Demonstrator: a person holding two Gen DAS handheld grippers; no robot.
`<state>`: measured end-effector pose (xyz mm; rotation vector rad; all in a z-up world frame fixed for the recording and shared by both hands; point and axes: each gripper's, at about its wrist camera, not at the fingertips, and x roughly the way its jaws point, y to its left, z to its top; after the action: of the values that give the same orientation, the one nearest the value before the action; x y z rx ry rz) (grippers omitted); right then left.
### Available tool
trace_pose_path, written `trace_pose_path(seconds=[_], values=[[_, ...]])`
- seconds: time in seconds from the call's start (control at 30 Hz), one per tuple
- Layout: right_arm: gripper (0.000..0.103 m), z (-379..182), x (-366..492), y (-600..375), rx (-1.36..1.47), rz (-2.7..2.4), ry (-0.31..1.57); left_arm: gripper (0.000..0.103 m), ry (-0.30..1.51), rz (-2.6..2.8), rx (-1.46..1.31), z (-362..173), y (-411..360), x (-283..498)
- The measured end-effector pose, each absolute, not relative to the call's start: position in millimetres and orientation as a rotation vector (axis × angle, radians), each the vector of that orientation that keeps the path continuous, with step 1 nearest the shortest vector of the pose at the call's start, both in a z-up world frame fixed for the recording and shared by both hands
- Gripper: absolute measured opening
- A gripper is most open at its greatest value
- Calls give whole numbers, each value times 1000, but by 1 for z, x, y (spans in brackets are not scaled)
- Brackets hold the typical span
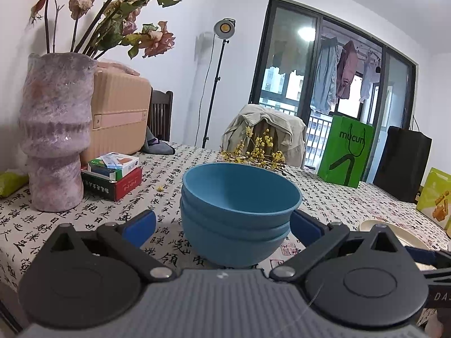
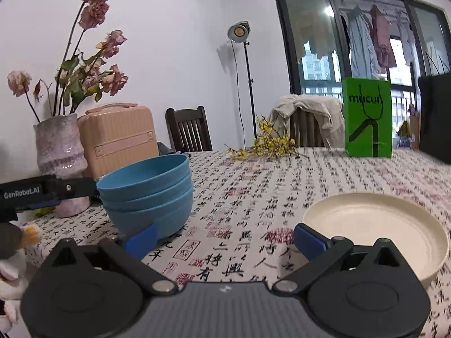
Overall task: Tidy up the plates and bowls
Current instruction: 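Move both grippers to the rim of the stacked blue bowls, then close both grippers on the stacked blue bowls rim and lift the stack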
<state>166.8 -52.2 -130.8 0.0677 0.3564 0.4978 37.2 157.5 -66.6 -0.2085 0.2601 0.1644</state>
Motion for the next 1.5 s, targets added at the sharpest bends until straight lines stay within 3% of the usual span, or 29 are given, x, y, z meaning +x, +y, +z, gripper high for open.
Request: trace_pose_path(seconds=[1.03, 1.5], values=[[103, -132, 216, -32, 86, 502, 446, 103, 245, 134, -304, -66, 210, 68], [103, -74, 282, -8, 103, 577, 428, 103, 243, 118, -300, -55, 235, 102]])
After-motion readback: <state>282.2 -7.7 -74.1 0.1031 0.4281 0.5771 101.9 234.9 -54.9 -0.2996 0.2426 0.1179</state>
